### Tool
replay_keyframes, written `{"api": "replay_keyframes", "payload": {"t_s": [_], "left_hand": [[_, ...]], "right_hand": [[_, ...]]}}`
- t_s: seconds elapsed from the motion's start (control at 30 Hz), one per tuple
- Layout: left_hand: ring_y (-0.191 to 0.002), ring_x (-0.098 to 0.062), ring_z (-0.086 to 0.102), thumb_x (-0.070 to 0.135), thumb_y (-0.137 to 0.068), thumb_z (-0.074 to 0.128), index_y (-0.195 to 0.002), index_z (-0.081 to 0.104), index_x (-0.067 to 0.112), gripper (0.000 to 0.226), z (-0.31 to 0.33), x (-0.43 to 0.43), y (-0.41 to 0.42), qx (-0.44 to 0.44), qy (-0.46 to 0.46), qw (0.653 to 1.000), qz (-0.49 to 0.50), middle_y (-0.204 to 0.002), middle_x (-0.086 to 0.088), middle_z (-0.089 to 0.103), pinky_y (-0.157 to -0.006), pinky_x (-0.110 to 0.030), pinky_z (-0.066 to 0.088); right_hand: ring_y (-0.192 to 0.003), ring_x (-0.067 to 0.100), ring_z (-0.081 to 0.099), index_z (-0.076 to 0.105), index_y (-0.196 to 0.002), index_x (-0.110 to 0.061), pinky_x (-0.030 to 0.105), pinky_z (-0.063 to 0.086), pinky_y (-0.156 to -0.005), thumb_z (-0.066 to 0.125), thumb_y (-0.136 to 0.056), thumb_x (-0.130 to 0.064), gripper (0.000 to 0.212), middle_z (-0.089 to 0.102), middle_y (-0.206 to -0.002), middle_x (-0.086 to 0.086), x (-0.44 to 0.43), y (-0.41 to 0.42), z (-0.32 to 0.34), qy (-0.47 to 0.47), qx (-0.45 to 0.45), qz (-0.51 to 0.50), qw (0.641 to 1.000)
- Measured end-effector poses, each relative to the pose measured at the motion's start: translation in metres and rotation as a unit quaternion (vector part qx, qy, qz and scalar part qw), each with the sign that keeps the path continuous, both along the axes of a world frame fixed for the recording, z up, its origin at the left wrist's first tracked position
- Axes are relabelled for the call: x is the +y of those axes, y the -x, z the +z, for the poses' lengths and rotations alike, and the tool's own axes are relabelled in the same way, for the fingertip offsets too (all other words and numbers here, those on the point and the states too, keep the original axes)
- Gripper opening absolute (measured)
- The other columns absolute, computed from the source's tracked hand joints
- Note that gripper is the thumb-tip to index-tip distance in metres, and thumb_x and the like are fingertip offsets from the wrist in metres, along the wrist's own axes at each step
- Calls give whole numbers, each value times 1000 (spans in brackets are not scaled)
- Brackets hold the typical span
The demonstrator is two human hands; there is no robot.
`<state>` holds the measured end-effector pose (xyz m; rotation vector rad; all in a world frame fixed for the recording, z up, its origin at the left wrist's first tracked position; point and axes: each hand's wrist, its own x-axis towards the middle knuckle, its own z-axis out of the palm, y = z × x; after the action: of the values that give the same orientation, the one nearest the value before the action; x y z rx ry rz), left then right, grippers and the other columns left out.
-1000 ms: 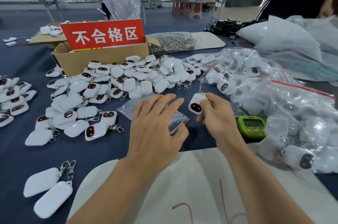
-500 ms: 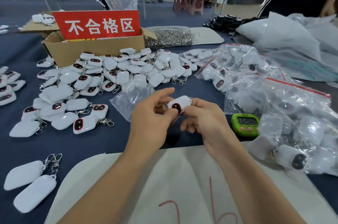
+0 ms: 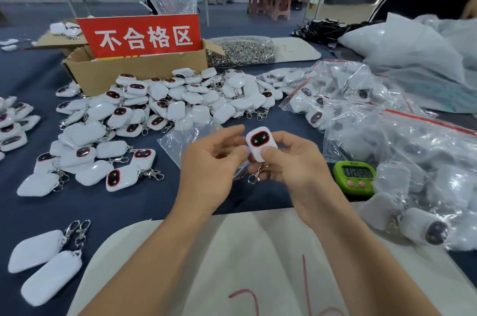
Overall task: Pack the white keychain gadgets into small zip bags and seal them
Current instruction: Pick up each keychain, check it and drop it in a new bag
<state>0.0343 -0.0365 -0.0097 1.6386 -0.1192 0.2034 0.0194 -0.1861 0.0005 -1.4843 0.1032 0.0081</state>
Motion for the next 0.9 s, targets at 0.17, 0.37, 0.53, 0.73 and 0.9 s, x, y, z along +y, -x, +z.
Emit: {"api": "replay_keyframes", "payload": {"t_s": [0.17, 0.37, 0.53, 0.73, 0.9], "left_hand": [[-89, 0, 73, 5, -91, 72, -89, 82, 37, 33, 3, -2, 1, 27, 32, 999, -12, -93, 14, 79, -72, -8, 51], [-77, -1, 71, 9, -93, 69, -85, 82, 37, 32, 6, -2, 2, 34, 47, 998, -8, -84, 8, 79, -69, -13, 52], [-69, 1, 67, 6, -94, 67, -77, 81, 29, 32, 7, -1, 1, 38, 43, 998, 15, -76, 8, 77, -64, -9, 48], [-76, -3, 71, 11, -92, 70, -84, 83, 31, 25, 8, 0, 4, 36, 39, 999, 13, -82, 8, 79, -68, -11, 50], [-81, -10, 75, 9, -88, 75, -90, 82, 38, 29, 9, 1, 8, 21, 17, 1000, -16, -86, 9, 79, -69, -13, 54]], "right_hand": [[-71, 22, 71, 74, -100, -15, 26, 58, -62, 62, -96, -3, 17, 77, -90, 19, 0, 0, -2, 26, 47, 48, 997], [-71, 17, 65, 81, -89, -21, 24, 55, -66, 73, -80, -20, 11, 75, -91, 23, 0, 1, -1, 58, 22, 69, 996], [-70, 22, 69, 80, -92, -8, 25, 55, -60, 60, -98, -8, 20, 77, -88, 17, 0, -1, 0, 25, 36, 73, 996], [-67, 22, 68, 80, -91, -9, 29, 51, -61, 59, -100, -11, 23, 77, -86, 18, 3, 0, 1, 65, 20, 50, 996], [-61, 23, 66, 79, -85, -6, 31, 47, -58, 60, -95, -10, 22, 76, -83, 20, 2, -2, -1, 91, 20, 4, 996]]}}
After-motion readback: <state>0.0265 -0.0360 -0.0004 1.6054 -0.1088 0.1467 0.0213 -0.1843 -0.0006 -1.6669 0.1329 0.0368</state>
